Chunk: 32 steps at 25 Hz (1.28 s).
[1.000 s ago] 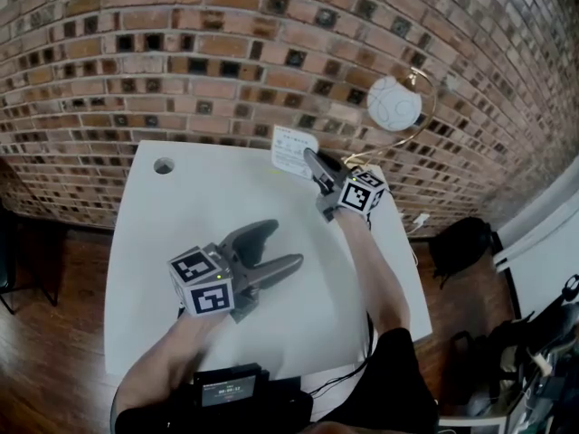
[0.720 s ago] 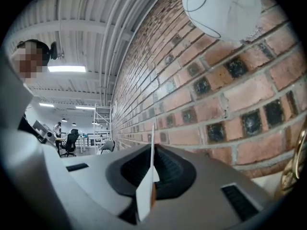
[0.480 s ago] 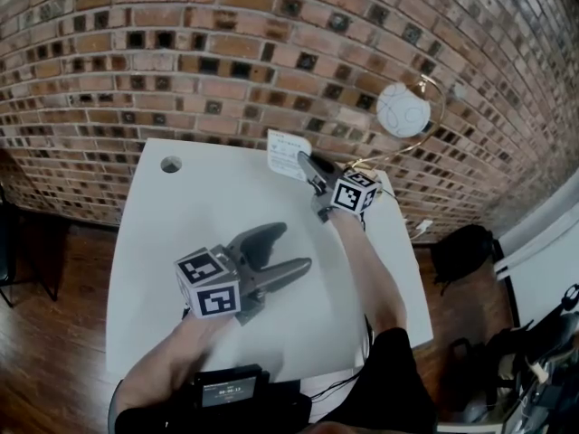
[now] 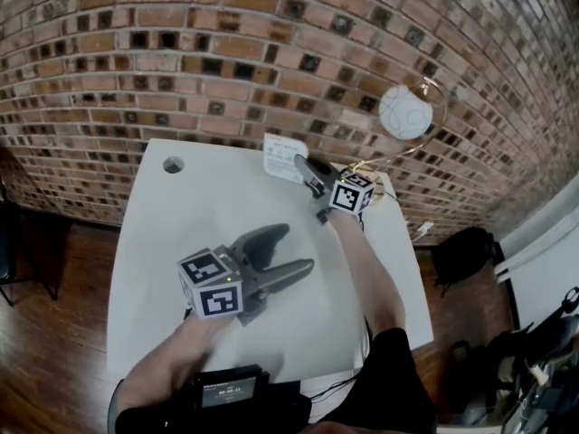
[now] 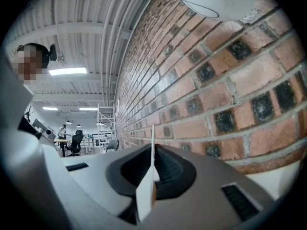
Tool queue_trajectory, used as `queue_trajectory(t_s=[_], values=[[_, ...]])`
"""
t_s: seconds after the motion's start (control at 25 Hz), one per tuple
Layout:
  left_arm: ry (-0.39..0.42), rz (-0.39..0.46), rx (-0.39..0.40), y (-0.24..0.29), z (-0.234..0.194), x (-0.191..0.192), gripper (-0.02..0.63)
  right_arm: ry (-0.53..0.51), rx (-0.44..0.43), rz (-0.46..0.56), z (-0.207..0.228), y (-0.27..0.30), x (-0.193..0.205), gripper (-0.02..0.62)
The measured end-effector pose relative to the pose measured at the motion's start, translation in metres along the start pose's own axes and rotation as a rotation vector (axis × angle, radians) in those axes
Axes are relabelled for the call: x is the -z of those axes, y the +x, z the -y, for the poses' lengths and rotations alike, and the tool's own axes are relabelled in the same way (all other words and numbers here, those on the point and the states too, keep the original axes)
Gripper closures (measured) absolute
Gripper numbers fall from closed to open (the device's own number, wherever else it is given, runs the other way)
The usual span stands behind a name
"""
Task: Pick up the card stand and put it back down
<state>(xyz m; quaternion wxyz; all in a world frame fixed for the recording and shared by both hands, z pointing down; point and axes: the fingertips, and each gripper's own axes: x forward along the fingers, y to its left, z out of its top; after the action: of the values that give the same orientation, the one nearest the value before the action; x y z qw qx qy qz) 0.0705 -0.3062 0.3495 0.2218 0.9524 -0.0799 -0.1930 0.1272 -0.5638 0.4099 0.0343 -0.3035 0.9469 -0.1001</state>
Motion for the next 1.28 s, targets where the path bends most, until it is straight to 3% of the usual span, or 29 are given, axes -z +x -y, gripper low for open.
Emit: queue_trajectory(t_s=[0.56, 0.92, 1.16, 1.28], values=[[0.0, -0.009, 0.007, 0.001, 0.002, 0.003, 0.227, -0.09, 0.129, -0.13, 0.016, -0.018, 0.018, 0.528], [-0.008, -0.008, 0.002, 0.001, -0.002, 0.005, 0.227, -0.083, 0.238, -0.174, 0.023, -0.041, 0.021, 0.491], [-0.01, -0.01, 0.0, 0.002, -0.002, 0.006, 0.227, -0.15, 0.3, -0.364, 0.018, -0.051, 0.051, 0.489], [-0.008, -0.011, 0.003, 0.002, -0.001, 0.006, 0.227, -0.175, 0.32, -0.412, 0.014, -0.05, 0.057, 0.491]])
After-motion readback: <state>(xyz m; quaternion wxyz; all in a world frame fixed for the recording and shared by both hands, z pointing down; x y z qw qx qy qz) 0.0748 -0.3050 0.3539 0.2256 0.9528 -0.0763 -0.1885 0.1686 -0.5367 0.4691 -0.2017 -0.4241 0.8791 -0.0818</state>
